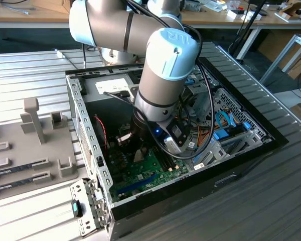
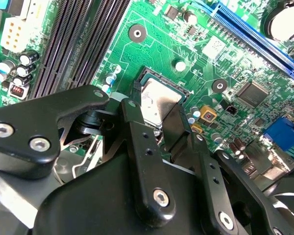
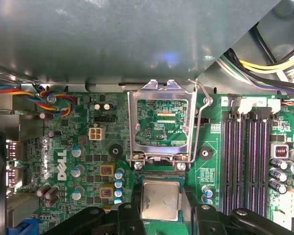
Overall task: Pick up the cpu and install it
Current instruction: 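Place the cpu into insertion slot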
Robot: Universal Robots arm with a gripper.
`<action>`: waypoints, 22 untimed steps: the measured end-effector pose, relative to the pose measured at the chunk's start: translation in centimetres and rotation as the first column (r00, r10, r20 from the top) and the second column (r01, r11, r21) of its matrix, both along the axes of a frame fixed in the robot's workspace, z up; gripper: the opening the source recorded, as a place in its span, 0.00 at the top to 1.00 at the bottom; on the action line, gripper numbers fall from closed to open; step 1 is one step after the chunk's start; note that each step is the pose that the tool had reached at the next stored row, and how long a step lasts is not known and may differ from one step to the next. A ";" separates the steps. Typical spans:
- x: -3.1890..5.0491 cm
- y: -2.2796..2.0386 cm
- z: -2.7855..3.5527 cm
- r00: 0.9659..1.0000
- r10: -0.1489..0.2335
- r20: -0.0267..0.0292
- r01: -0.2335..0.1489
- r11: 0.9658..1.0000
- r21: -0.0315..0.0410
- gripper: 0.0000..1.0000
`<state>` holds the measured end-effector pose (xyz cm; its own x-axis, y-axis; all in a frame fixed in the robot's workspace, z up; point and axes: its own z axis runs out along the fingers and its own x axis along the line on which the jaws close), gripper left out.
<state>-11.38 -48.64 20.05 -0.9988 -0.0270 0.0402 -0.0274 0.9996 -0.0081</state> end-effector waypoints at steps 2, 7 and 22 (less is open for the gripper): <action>-0.01 0.00 0.02 1.000 0.001 0.000 -0.001 1.000 0.000 0.58; -0.02 0.00 0.22 1.000 0.001 0.000 -0.001 1.000 0.002 0.58; -0.17 -0.53 0.25 1.000 0.001 0.000 -0.001 1.000 0.015 0.58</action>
